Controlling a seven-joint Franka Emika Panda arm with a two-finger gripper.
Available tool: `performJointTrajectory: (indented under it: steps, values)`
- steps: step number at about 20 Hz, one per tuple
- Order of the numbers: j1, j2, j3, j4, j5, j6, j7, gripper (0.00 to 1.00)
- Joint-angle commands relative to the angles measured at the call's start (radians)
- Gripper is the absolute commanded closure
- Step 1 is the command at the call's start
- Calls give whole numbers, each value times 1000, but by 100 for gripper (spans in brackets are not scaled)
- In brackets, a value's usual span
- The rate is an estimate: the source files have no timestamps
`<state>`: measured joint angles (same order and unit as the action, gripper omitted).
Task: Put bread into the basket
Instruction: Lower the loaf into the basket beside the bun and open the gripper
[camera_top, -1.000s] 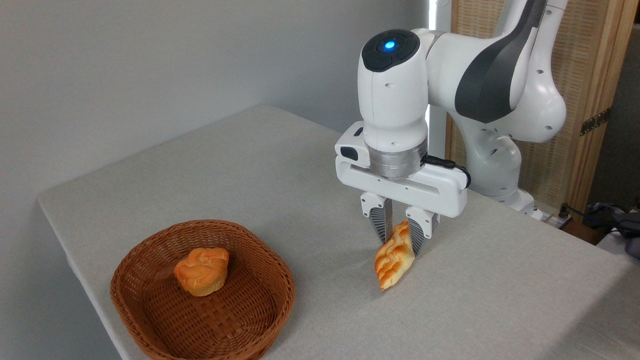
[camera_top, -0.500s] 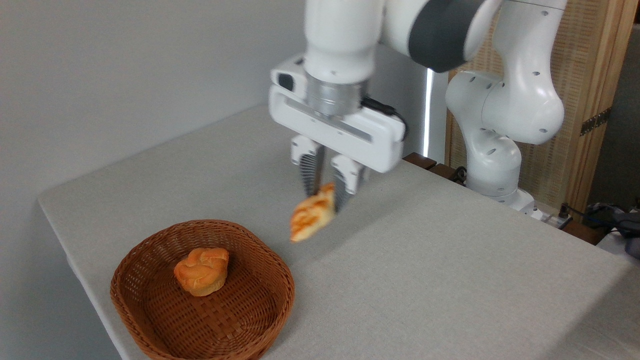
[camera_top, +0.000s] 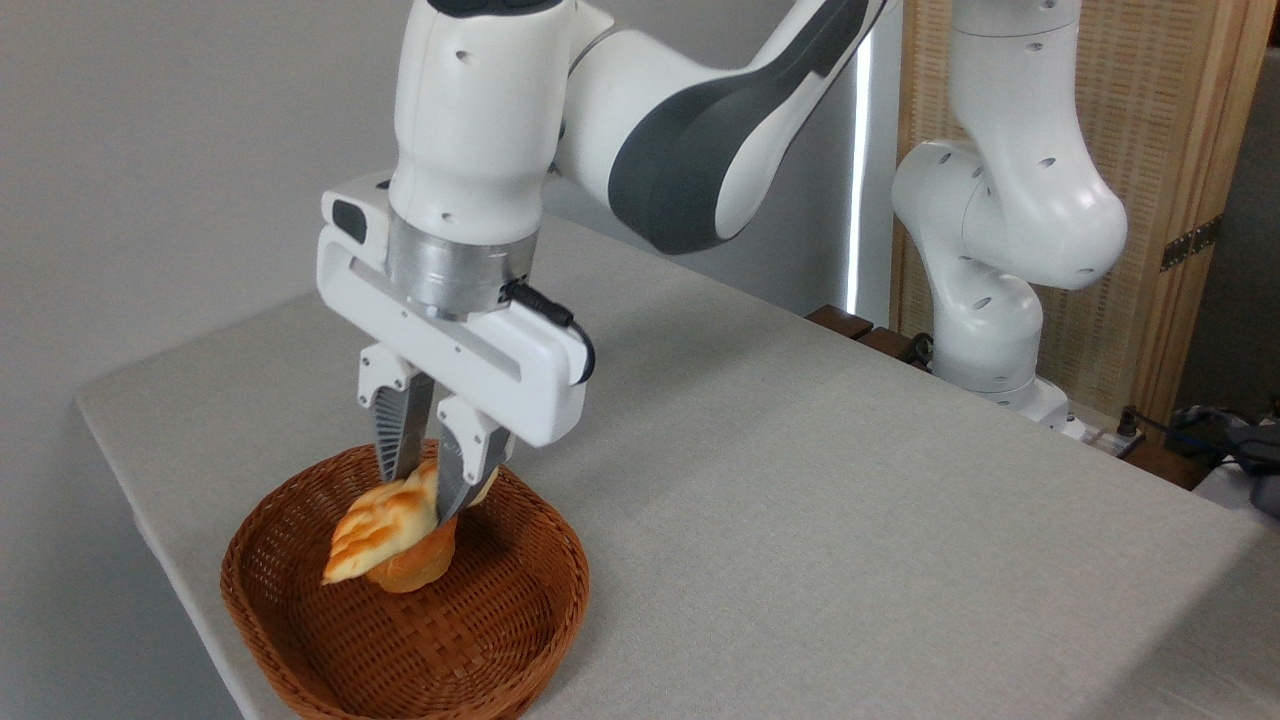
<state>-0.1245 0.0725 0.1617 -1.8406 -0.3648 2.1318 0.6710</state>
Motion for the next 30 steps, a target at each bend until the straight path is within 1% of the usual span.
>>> performJointTrajectory:
  steps: [1,2,3,4,5,15,19,20,22,23,24,25,26,27,28,30]
  values:
    - [3,15,1,14,-16,31,85,33]
    - [3,18,1,11,-8,31,87,18]
    - [3,18,1,9,-6,31,88,13]
    - [3,19,1,9,-6,30,87,4]
    - [3,23,1,8,-6,27,90,0]
    - [3,23,1,8,-6,19,87,0]
    - [3,10,1,12,0,20,87,0]
    - [3,4,1,14,26,20,84,0]
    - [3,-28,-13,14,96,19,76,0]
    - [5,-43,-37,14,119,16,75,0]
    - [8,-59,-48,14,136,1,62,0]
    - [9,-75,-54,15,144,-45,44,0]
    - [11,-86,-66,26,150,-111,35,0]
    - [17,-94,-83,55,167,-181,32,0]
    - [28,-96,-103,102,187,-270,27,0]
    - [31,-88,-129,220,210,-457,-7,0]
